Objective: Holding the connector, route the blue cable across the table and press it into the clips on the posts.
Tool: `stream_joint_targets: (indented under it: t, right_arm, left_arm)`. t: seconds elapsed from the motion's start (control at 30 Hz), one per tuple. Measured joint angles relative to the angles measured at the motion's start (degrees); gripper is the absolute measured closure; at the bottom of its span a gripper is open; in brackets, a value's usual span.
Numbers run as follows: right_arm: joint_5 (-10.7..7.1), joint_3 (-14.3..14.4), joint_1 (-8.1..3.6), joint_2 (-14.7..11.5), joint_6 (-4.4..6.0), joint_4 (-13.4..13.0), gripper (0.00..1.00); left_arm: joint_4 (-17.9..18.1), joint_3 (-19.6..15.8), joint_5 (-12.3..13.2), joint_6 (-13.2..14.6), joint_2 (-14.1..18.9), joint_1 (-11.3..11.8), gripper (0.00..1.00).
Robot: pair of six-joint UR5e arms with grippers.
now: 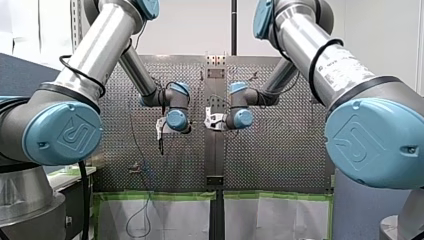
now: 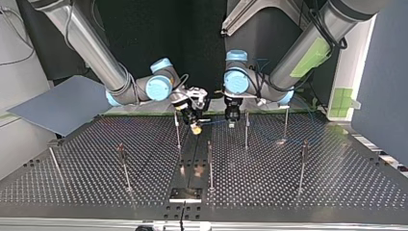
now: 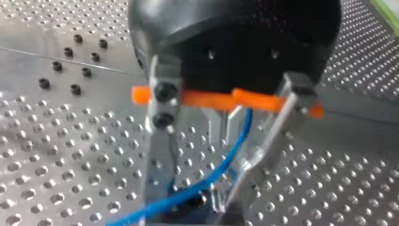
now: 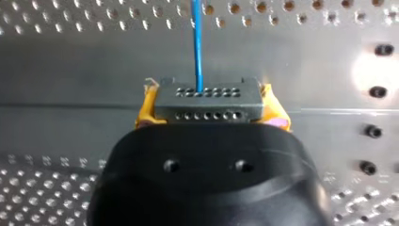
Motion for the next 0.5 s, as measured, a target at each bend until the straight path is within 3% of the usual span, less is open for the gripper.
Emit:
stream_joint_targets:
  t: [0.2, 0.5]
  right_arm:
    - [1.45, -0.1, -0.27, -2.5, -0.04, 2.6, 1.0]
    - [3.39, 1.0, -0.93, -5.6, 0.11, 5.2, 1.0]
  left_arm:
    - [-0.1, 0.0, -0.2, 0.0, 0.9, -0.1, 1.0]
    - [-0.5, -0.9, -0.1, -0.8, 4.9, -0.6, 1.0]
